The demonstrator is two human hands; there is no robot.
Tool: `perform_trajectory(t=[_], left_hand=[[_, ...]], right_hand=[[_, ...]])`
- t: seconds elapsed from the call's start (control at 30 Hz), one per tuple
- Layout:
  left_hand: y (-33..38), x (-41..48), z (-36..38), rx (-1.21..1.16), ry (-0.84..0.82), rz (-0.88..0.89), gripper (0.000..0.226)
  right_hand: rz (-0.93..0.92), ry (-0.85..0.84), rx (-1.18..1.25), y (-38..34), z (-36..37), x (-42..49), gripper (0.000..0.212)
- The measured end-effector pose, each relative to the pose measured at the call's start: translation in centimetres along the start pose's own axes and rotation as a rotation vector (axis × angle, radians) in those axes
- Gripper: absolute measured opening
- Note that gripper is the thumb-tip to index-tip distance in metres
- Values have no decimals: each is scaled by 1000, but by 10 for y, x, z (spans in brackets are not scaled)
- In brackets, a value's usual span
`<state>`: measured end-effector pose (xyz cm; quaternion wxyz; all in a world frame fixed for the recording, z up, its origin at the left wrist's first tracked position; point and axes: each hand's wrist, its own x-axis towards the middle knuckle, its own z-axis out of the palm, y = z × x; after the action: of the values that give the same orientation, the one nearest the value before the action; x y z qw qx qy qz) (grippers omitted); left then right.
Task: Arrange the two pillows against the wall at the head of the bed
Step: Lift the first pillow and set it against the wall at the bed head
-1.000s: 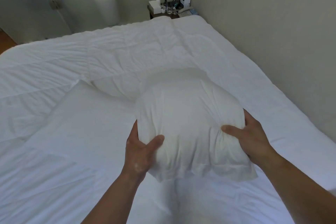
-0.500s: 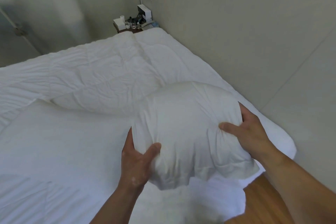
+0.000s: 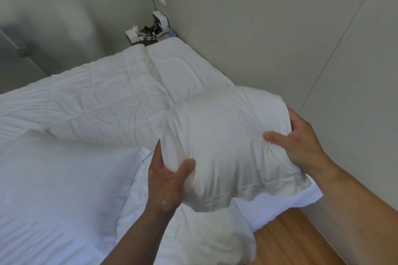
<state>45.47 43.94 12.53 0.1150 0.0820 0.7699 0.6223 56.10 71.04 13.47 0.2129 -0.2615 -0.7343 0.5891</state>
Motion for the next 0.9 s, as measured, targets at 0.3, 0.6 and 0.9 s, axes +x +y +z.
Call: perform_trajectory(t=[0.3, 0.6, 0.9], left_hand=[[10, 57, 34, 42, 10, 91, 79], [-70, 116, 94, 177, -146, -62, 95], [-145, 68, 177, 440, -529, -295, 99]], right_hand=[[-51, 22, -10, 10, -14, 70, 68], [97, -36, -150, 74, -19, 139, 71], [327, -130, -324, 190, -89, 132, 78]])
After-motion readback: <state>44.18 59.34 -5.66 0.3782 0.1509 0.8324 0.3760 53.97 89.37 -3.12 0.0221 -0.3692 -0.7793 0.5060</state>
